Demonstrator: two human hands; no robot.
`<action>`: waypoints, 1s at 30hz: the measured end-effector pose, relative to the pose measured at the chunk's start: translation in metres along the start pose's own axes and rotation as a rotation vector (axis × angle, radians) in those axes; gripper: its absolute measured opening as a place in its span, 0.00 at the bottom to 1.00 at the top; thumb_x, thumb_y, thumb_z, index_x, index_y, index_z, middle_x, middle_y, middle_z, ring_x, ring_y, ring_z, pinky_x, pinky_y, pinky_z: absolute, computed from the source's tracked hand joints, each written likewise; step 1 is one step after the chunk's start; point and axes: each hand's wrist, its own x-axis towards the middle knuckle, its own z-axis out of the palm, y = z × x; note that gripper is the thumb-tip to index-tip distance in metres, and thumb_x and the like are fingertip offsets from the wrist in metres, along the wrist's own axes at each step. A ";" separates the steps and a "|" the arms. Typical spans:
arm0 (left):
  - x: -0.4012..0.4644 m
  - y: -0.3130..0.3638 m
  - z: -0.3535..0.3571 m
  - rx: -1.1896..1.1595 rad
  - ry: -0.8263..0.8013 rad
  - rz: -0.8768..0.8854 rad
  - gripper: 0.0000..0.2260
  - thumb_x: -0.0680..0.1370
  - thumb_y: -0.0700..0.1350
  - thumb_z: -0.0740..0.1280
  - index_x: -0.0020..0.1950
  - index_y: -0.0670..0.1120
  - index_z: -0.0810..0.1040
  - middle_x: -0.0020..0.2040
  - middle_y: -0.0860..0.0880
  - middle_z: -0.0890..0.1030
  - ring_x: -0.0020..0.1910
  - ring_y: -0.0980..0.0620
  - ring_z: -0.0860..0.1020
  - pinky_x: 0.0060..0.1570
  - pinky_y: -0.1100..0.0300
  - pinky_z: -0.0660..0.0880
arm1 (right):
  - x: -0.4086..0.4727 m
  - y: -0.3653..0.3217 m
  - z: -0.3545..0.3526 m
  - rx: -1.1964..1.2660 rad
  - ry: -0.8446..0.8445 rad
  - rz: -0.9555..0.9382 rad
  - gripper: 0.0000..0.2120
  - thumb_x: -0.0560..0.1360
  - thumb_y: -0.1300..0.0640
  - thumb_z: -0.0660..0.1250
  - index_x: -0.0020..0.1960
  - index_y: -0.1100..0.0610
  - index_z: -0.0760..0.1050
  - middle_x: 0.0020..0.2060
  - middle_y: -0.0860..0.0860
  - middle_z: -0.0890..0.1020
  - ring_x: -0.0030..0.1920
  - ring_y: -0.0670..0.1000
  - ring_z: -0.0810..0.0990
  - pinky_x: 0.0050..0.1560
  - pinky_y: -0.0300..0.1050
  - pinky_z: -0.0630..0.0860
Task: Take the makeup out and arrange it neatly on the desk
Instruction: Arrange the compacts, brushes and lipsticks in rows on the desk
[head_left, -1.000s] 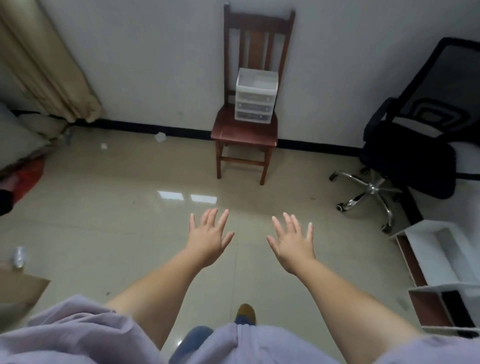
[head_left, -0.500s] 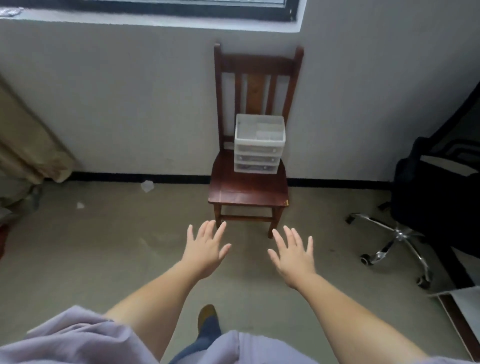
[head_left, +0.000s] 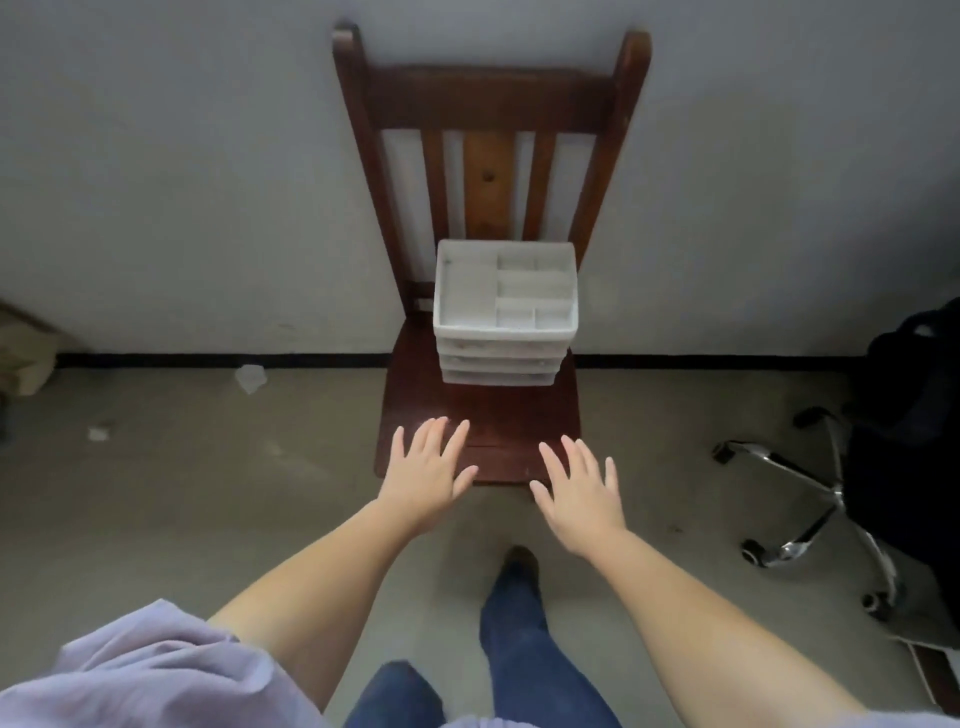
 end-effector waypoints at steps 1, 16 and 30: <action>0.017 0.002 -0.001 -0.017 -0.008 -0.001 0.36 0.71 0.63 0.32 0.78 0.51 0.46 0.77 0.46 0.53 0.77 0.49 0.49 0.73 0.43 0.45 | 0.017 0.006 -0.004 -0.013 -0.027 -0.013 0.27 0.81 0.42 0.44 0.77 0.48 0.44 0.77 0.50 0.46 0.77 0.51 0.42 0.75 0.57 0.41; 0.219 -0.041 0.047 0.106 0.426 0.196 0.27 0.75 0.49 0.61 0.73 0.45 0.60 0.65 0.41 0.72 0.67 0.42 0.66 0.72 0.46 0.49 | 0.287 -0.015 0.053 1.399 -0.206 0.609 0.16 0.80 0.60 0.53 0.67 0.56 0.67 0.54 0.53 0.75 0.54 0.52 0.76 0.55 0.52 0.76; 0.227 -0.042 0.056 0.114 0.531 0.212 0.30 0.71 0.41 0.61 0.72 0.44 0.58 0.64 0.42 0.62 0.65 0.43 0.62 0.70 0.47 0.48 | 0.318 -0.039 0.076 2.179 -0.064 1.035 0.18 0.75 0.71 0.44 0.49 0.61 0.72 0.44 0.55 0.74 0.46 0.52 0.75 0.46 0.49 0.73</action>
